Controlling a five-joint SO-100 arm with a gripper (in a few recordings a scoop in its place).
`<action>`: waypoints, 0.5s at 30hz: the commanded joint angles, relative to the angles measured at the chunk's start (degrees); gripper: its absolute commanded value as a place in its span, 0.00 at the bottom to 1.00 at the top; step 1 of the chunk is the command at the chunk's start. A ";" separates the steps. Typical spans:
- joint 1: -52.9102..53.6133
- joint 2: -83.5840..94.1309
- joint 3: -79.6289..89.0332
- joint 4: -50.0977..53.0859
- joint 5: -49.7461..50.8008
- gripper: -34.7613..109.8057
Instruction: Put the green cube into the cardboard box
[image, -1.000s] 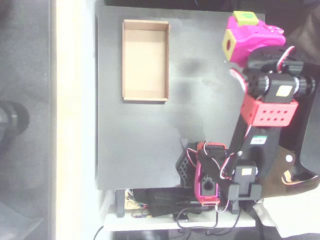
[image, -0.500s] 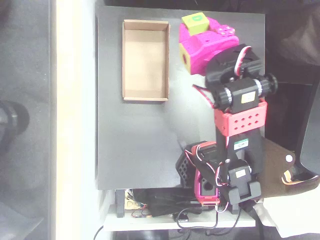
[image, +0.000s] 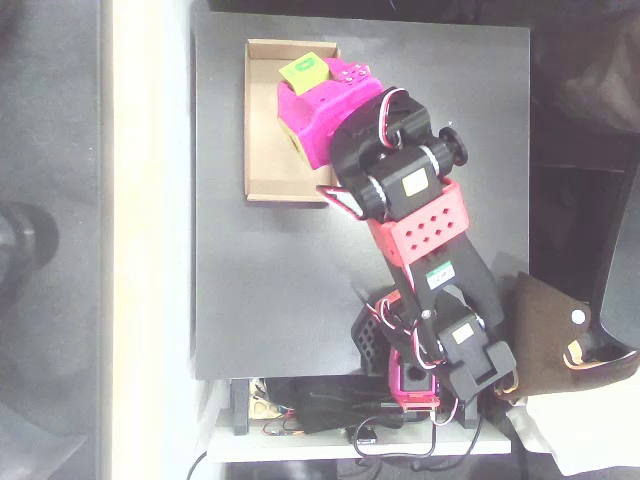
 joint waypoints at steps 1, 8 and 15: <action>-0.88 -2.29 -0.26 -0.09 6.15 0.26; -0.79 -10.11 -0.26 -0.18 6.50 0.26; -0.70 -18.54 -1.05 -0.26 6.86 0.26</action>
